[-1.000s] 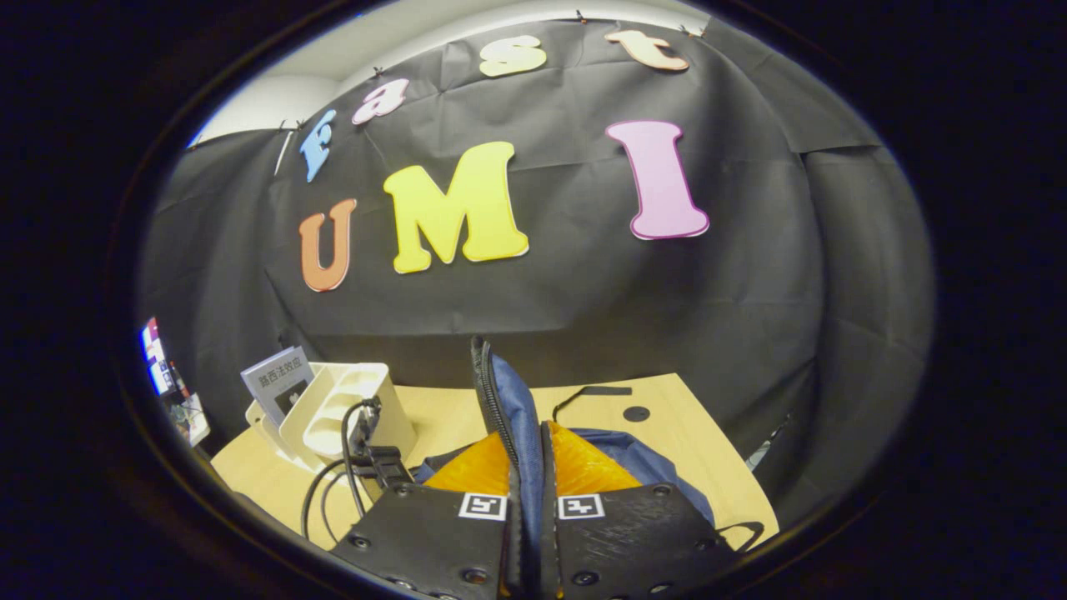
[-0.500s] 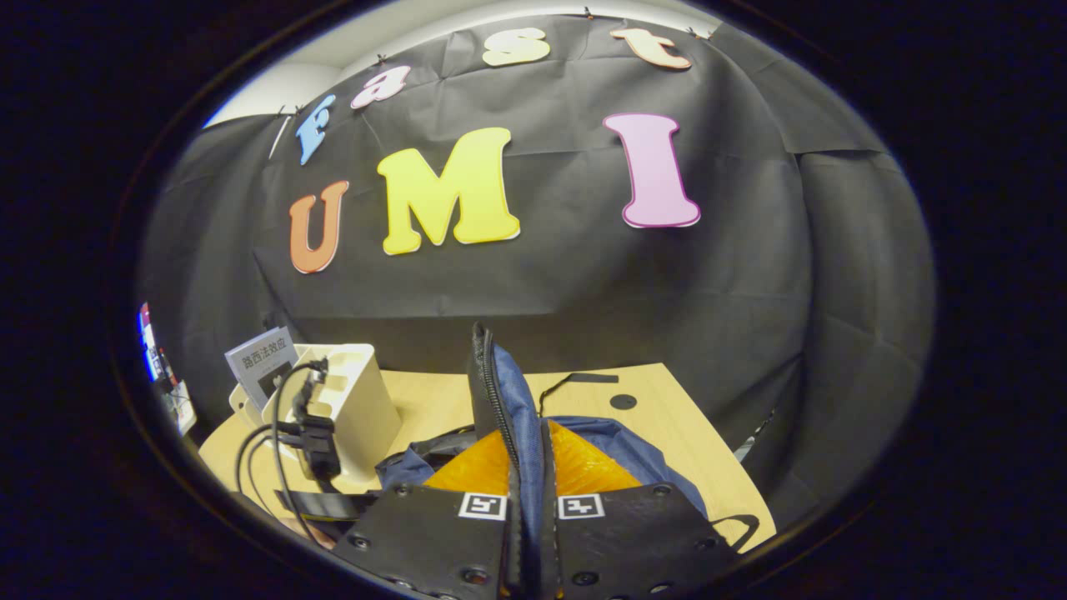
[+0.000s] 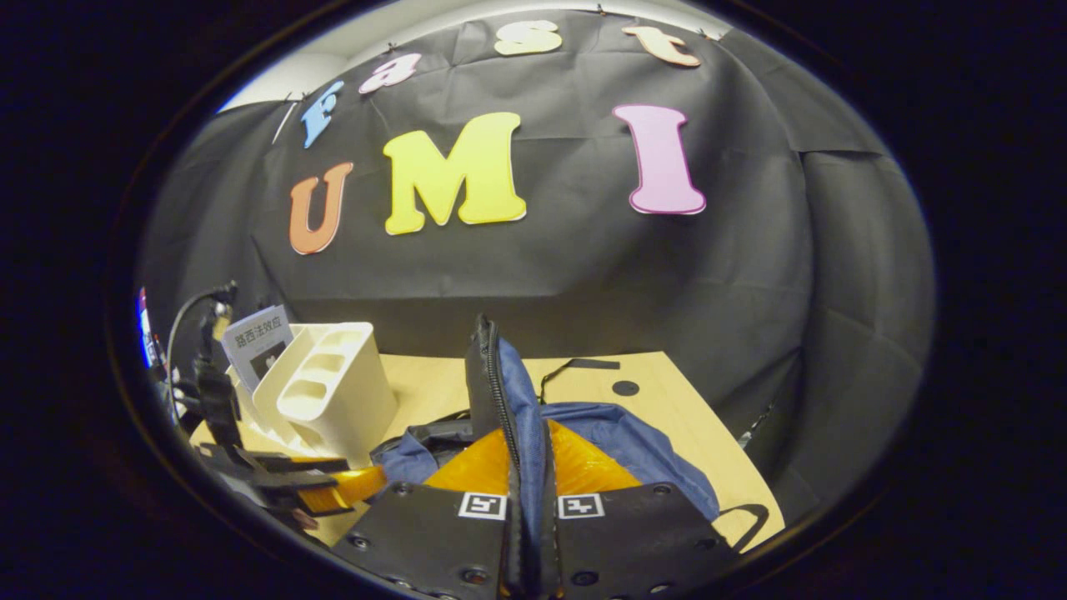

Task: Open the schoolbag, grab two books from the bookshelf and put them into the schoolbag.

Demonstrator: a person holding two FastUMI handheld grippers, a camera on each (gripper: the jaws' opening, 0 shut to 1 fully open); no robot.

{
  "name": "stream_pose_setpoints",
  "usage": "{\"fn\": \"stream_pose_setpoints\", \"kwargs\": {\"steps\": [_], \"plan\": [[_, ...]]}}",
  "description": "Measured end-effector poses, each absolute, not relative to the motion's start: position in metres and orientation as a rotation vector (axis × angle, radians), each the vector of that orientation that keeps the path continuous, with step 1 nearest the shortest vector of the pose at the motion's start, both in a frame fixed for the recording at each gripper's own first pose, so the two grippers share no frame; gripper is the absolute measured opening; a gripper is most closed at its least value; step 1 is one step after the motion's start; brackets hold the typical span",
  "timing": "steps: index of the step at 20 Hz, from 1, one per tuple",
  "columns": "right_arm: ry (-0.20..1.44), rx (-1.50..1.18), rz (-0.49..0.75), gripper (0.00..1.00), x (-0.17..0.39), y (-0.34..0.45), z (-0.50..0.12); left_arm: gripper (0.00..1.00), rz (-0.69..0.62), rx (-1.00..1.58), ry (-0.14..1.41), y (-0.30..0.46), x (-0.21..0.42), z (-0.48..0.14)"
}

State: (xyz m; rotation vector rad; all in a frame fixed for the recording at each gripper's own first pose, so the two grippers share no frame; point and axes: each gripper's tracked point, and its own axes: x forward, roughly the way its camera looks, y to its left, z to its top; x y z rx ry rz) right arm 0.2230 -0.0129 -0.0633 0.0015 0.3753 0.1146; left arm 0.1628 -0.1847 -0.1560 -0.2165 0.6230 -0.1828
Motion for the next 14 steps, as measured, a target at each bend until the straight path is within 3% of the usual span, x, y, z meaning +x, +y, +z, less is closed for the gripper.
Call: {"fn": "stream_pose_setpoints", "kwargs": {"steps": [3,9,14], "plan": [[0.378,0.001,0.108,0.10,0.221,-0.012,-0.063,0.87,-0.202,-0.177,0.611,-0.165,0.154,-0.133],[0.388,-0.004,0.082,0.06,0.219,-0.014,-0.066,0.86,-0.147,0.042,0.476,-0.103,0.149,-0.078],[0.392,-0.002,0.061,0.06,0.216,-0.015,-0.072,0.86,-0.083,0.073,0.421,-0.055,0.156,-0.051]]}}
